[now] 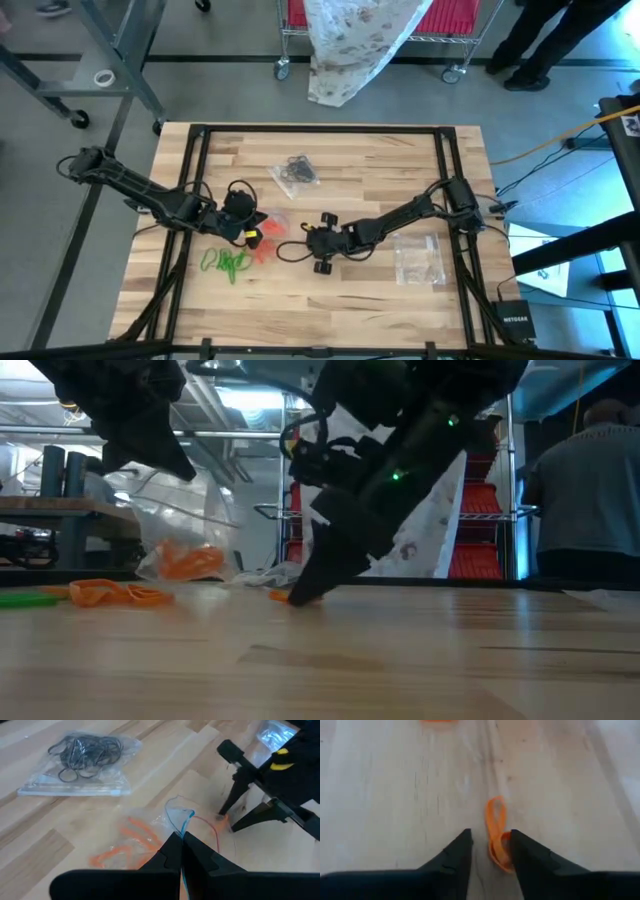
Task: Sort rubber bands
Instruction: Put the orange rubber band into the transparent zip bag
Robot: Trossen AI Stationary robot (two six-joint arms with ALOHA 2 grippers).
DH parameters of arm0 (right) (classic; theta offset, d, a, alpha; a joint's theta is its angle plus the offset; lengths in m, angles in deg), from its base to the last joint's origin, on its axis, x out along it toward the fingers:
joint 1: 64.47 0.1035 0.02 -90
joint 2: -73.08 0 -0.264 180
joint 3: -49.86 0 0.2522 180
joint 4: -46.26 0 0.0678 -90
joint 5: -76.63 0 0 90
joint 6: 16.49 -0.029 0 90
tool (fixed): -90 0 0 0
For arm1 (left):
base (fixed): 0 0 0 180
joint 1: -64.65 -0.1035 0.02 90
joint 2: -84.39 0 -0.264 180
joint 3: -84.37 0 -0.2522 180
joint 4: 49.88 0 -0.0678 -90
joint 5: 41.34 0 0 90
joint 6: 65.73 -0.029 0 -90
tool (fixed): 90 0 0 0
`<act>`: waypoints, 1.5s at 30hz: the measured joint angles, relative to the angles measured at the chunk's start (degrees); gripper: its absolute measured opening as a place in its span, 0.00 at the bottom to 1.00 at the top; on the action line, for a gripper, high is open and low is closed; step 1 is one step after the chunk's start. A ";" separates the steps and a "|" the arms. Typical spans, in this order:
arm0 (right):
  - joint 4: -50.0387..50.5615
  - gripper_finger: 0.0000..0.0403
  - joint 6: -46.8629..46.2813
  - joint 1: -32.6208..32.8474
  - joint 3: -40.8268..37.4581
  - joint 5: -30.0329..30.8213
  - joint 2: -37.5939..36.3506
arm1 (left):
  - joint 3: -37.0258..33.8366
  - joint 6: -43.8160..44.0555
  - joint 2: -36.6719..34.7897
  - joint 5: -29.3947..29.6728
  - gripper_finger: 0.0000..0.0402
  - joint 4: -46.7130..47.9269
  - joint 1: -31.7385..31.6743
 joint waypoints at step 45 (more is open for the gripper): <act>-15.04 0.33 6.13 -4.50 10.12 -5.37 -2.88 | 0.02 -0.85 0.02 0.01 0.00 -4.87 0.02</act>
